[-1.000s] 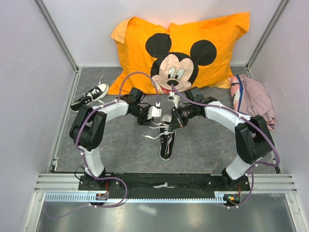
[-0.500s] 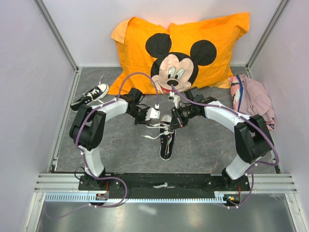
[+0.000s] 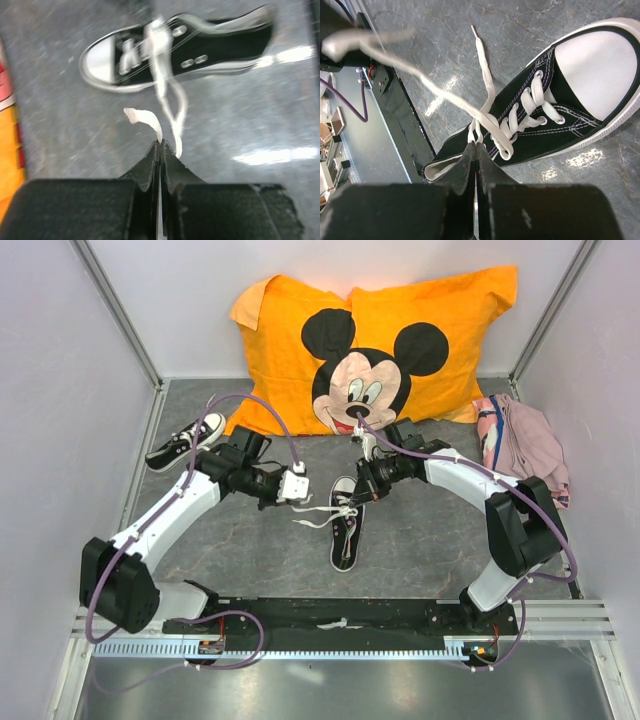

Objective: Tie the shoes

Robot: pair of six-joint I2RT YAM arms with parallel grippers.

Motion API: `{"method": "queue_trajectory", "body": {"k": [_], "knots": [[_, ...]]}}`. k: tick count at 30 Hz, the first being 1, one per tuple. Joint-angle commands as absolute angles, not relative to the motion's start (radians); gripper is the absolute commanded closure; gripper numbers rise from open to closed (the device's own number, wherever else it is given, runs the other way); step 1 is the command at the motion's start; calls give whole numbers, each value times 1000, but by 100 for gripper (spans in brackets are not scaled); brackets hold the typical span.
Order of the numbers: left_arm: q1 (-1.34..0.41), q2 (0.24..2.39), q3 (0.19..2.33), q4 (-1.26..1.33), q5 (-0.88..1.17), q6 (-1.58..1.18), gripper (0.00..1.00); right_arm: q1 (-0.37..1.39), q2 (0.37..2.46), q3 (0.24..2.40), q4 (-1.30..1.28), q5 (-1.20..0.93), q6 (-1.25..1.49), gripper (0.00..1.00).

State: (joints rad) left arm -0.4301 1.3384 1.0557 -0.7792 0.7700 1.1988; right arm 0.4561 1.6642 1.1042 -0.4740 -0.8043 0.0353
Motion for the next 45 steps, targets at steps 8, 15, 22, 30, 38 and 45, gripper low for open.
{"method": "queue_trajectory", "body": {"k": [8, 15, 22, 30, 38, 45], "knots": [[-747, 1272, 1113, -821, 874, 956, 98, 456, 1672, 1163, -419, -787, 54, 100], [-877, 1429, 1209, -793, 867, 948, 98, 456, 1680, 1175, -417, -796, 51, 100], [-948, 1583, 1281, -638, 804, 862, 98, 456, 1672, 1164, -416, -816, 43, 100], [-983, 1675, 1267, -425, 668, 755, 85, 456, 1663, 1144, -417, -838, 35, 100], [-856, 1482, 1163, -396, 787, 695, 44, 456, 1655, 1144, -420, -851, 18, 100], [-651, 1330, 1005, -273, 756, 558, 63, 457, 1637, 1158, -431, -864, 8, 100]]}}
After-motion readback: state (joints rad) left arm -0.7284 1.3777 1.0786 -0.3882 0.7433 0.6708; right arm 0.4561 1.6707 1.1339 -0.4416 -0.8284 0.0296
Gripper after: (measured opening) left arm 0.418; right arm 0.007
